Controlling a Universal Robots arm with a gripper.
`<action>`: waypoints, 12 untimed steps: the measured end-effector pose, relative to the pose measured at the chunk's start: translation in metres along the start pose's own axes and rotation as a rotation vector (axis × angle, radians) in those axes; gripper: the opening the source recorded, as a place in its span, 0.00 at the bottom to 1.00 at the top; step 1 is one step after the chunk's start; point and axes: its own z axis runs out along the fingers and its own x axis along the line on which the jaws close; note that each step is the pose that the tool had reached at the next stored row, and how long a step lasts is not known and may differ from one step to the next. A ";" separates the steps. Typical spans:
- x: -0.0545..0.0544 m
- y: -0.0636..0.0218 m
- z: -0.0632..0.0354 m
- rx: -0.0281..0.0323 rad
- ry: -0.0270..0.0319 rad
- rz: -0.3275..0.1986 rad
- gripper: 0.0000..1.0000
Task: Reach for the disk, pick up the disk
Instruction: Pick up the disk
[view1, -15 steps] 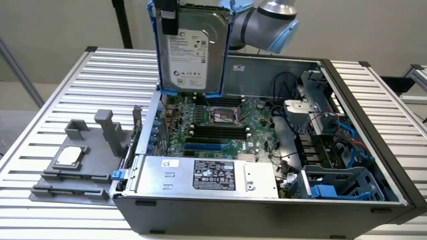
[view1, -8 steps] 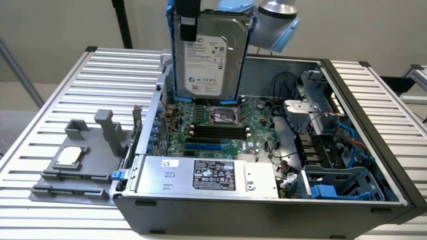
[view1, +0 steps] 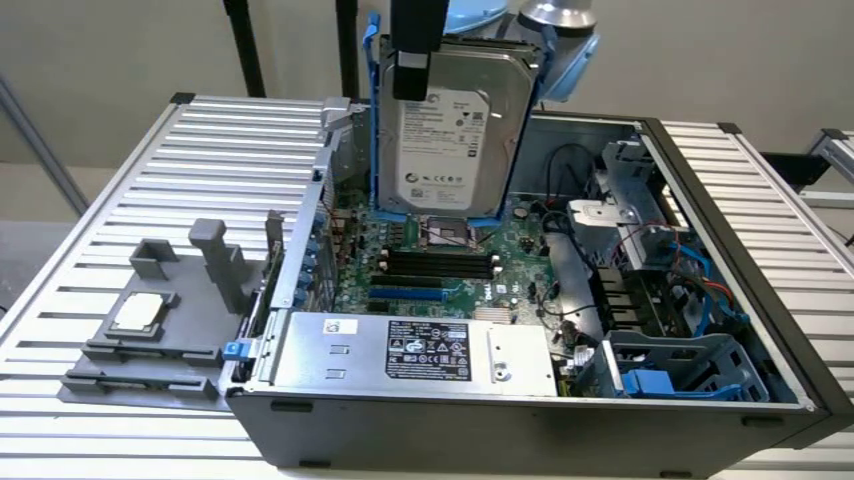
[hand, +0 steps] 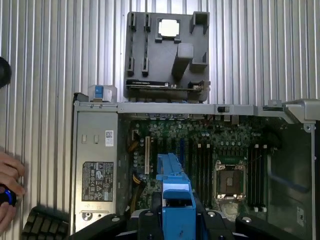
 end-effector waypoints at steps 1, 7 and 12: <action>0.003 -0.0026 -0.0002 -0.0001 0.0000 0.000 0.33; 0.018 -0.0197 -0.0011 0.0001 -0.0002 0.000 0.33; 0.024 -0.0357 -0.0018 0.0000 -0.0001 -0.001 0.33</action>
